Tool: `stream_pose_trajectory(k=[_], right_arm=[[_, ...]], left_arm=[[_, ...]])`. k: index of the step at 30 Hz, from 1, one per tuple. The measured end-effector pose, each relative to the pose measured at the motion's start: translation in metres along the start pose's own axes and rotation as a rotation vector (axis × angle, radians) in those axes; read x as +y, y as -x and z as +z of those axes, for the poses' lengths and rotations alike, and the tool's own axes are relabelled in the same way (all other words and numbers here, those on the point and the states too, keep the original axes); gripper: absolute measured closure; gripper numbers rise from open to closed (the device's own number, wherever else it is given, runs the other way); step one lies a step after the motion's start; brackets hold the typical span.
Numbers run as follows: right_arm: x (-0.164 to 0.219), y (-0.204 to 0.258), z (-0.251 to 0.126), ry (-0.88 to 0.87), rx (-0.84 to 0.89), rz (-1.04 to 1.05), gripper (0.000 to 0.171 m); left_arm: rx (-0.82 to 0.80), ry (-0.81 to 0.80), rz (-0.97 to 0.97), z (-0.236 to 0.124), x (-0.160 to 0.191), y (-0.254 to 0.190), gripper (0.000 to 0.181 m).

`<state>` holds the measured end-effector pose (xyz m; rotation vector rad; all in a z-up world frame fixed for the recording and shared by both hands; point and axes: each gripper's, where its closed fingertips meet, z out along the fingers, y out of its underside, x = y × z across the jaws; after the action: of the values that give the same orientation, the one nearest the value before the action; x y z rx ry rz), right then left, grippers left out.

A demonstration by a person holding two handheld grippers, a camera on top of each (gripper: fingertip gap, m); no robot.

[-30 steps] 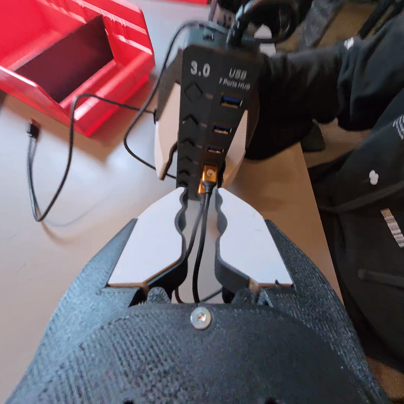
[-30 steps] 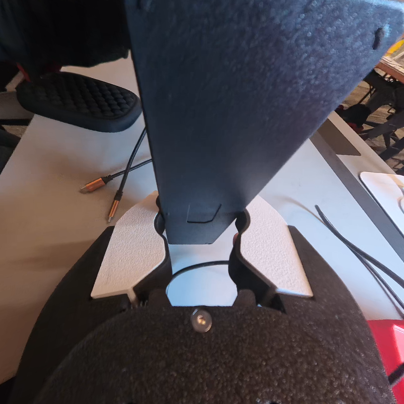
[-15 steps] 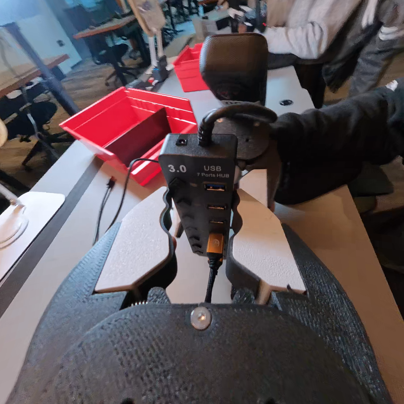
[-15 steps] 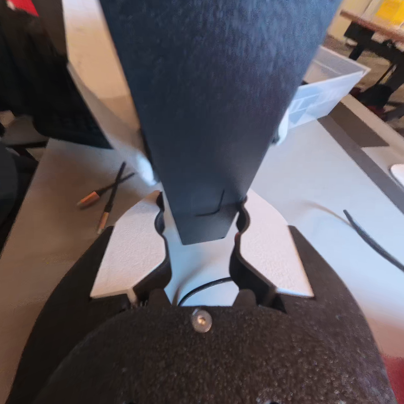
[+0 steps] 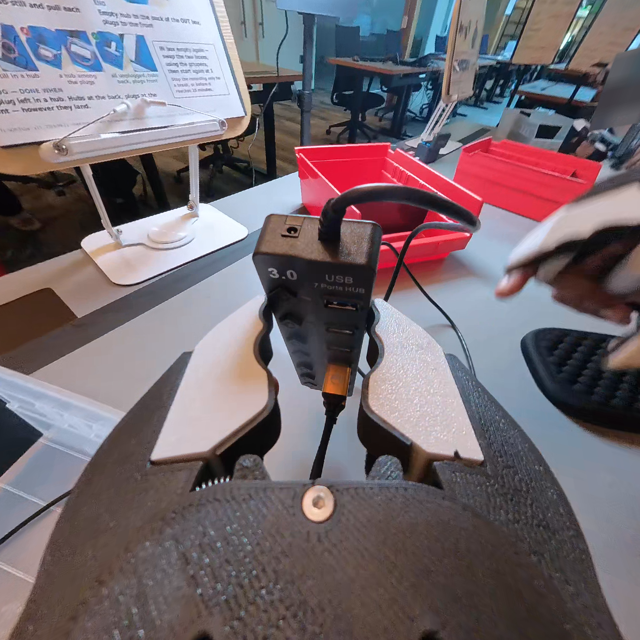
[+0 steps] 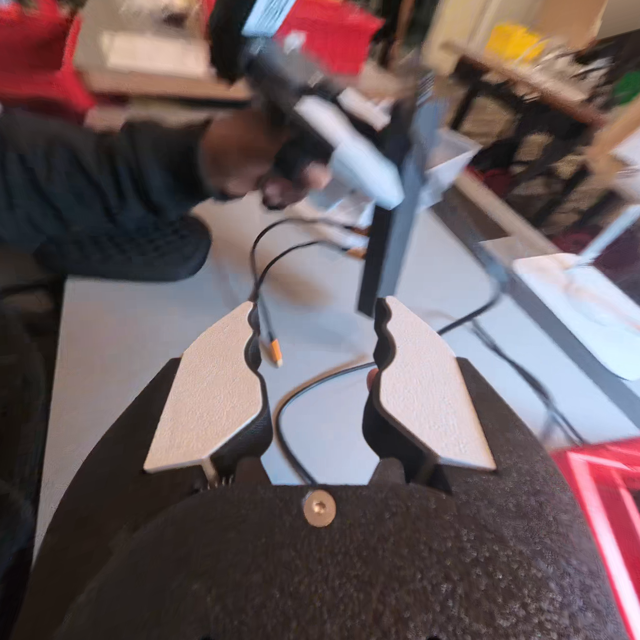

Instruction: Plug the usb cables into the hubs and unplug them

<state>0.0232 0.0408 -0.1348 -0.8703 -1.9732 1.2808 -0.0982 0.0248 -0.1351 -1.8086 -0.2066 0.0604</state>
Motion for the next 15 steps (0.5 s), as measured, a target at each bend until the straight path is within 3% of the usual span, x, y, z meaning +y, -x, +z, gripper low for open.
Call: stream_pose_trajectory(k=[4, 9, 12, 15], right_arm=[[-0.027, -0.037, -0.016, -0.009, 0.24, 0.03, 0.105], [-0.04, -0.024, 0.016, 0.056, 0.346, -0.012, 0.103], [-0.037, -0.034, 0.031, 0.096, 0.367, 0.002, 0.118], [-0.027, -0.032, 0.048, 0.159, 0.306, 0.028, 0.119]], left_arm=[[-0.049, 0.034, 0.123, 0.009, 0.004, -0.018, 0.128], [-0.083, 0.059, 0.238, 0.018, 0.01, -0.043, 0.128], [-0.123, 0.053, 0.294, 0.015, 0.011, -0.047, 0.128], [-0.168, 0.048, 0.356, 0.011, 0.01, -0.051, 0.128]])
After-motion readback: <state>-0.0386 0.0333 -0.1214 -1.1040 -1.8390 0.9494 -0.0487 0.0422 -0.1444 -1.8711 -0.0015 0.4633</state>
